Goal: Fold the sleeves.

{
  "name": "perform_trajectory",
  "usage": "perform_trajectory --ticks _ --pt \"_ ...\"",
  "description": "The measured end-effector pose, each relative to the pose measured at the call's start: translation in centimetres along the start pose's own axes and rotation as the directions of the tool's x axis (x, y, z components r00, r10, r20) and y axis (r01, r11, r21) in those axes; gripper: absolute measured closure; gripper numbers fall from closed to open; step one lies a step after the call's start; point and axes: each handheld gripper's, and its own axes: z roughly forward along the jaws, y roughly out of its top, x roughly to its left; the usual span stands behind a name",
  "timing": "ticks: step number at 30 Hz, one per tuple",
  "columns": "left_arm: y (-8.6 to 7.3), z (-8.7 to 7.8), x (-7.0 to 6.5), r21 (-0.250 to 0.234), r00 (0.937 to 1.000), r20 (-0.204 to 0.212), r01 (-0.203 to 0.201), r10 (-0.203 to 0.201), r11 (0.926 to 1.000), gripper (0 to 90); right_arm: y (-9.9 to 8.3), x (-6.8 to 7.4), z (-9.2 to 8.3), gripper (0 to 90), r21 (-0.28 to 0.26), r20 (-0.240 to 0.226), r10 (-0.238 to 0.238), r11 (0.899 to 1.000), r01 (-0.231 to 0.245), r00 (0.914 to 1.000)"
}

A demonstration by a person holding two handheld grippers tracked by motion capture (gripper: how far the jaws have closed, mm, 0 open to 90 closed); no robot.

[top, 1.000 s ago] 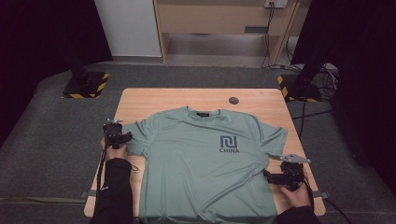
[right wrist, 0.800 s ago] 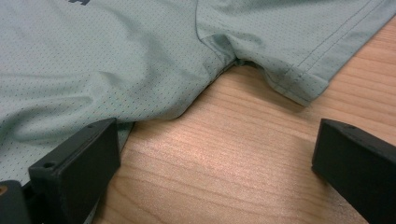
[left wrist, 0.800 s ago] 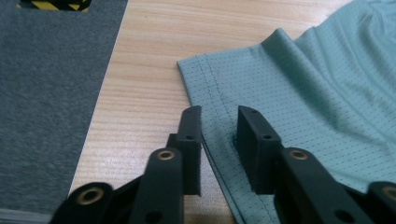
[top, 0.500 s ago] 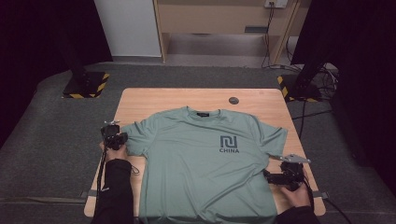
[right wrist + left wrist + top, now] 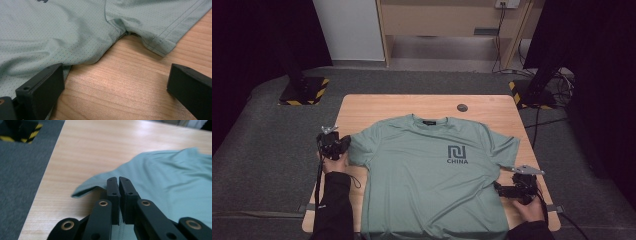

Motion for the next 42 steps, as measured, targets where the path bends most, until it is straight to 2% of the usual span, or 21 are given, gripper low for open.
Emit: perform_trajectory --ticks 1,2,4,9,10,12,13,16,17,18,19,20,21,22,24,25,28,33,35,36,42 --pt "0.0 0.0 0.0 0.0 1.0 0.0 0.0 0.0 1.0 87.0 0.0 0.0 0.0 1.2 0.0 0.0 0.0 1.0 0.0 1.0" --pt "0.3 -0.9 -1.1 -0.026 0.9993 0.031 -0.02 0.021 0.9994 87.0 0.0 0.0 0.0 1.2 0.0 0.0 0.0 1.0 0.0 1.0" --pt "0.5 -1.3 -1.6 -0.034 0.9983 0.048 -0.03 0.032 0.999 87.0 0.0 0.0 0.0 1.2 0.0 0.0 0.0 1.0 0.0 1.0" --pt "0.6 -2.3 -5.0 -0.055 0.9884 0.131 -0.069 0.076 0.9961 87.0 0.0 0.0 0.0 1.3 -0.001 0.0 0.0 1.0 0.0 1.0" --pt "0.5 -2.3 -5.7 -0.053 0.9854 0.145 -0.082 0.089 0.9952 87.0 0.0 0.0 0.0 1.3 -0.001 0.0 0.0 1.0 0.0 1.0" --pt "0.1 -2.0 -8.1 -0.037 0.9765 0.173 -0.124 0.129 0.9916 87.0 0.0 0.0 0.0 1.3 -0.001 0.0 0.0 1.0 0.0 1.0" --pt "0.1 -2.0 -8.1 -0.037 0.9765 0.173 -0.124 0.129 0.9916 87.0 0.0 0.0 0.0 1.3 -0.001 0.0 0.0 1.0 0.0 1.0" --pt "-0.2 -1.5 -10.5 -0.022 0.9665 0.191 -0.171 0.172 0.985 87.0 0.0 0.0 0.0 1.4 -0.001 0.0 0.0 1.0 0.0 1.0" --pt "-0.2 -1.3 -11.2 -0.019 0.9621 0.197 -0.188 0.188 0.982 86.8 0.0 0.0 0.0 1.4 -0.001 0.0 0.0 1.0 0.0 1.0" --pt "-0.3 -1.0 -12.6 -0.013 0.9521 0.222 -0.213 0.211 0.9769 86.5 0.0 0.0 0.0 1.4 -0.001 0.0 0.0 1.0 0.0 1.0" --pt "-0.3 -1.0 -12.6 -0.013 0.9521 0.222 -0.213 0.211 0.9769 84.8 0.0 0.0 0.0 1.4 -0.001 0.0 0.0 1.0 0.0 1.0" --pt "-0.4 -0.7 -13.5 -0.011 0.9412 0.244 -0.238 0.234 0.9712 81.5 0.0 0.0 0.0 1.4 -0.001 0.0 0.0 1.0 0.0 1.0" --pt "-0.4 -0.7 -13.5 -0.011 0.9412 0.244 -0.238 0.234 0.9712 78.9 0.0 0.0 0.0 1.4 -0.001 0.0 0.0 1.0 0.0 1.0" --pt "-0.5 -0.5 -13.9 -0.008 0.9376 0.253 -0.245 0.239 0.9696 76.9 0.0 0.0 0.0 1.4 -0.001 0.0 0.0 1.0 0.0 1.0" --pt "-0.5 -0.4 -13.8 0.0 0.936 0.258 -0.248 0.24 0.9688 75.7 0.0 0.0 0.0 1.4 -0.001 0.0 0.0 1.0 0.0 1.0" --pt "-0.5 -0.3 -13.7 0.003 0.9375 0.256 -0.245 0.236 0.9696 73.8 0.0 0.0 0.0 1.4 -0.001 0.0 0.0 1.0 0.0 1.0" --pt "-0.6 0.2 -12.7 0.033 0.9426 0.253 -0.234 0.218 0.9718 71.7 0.0 0.0 0.0 1.4 -0.001 0.0 0.0 1.0 0.0 1.0" --pt "-1.7 1.4 -11.5 0.092 0.9559 0.22 -0.219 0.195 0.9714 66.5 0.0 0.0 0.0 1.4 -0.001 0.0 0.001 1.0 -0.001 1.0" --pt "-1.8 1.6 -11.4 0.101 0.9571 0.219 -0.216 0.19 0.9711 66.1 0.0 0.0 0.0 1.4 -0.001 0.0 0.001 1.0 -0.001 1.0" --pt "-2.3 2.1 -11.1 0.123 0.9598 0.216 -0.209 0.179 0.9702 65.9 0.0 0.0 0.0 1.4 -0.001 0.0 0.0 1.0 0.0 1.0" --pt "-2.9 3.1 -10.9 0.161 0.963 0.212 -0.202 0.166 0.9662 65.5 0.0 0.0 0.0 1.4 -0.001 0.0 0.0 1.0 0.0 1.0"
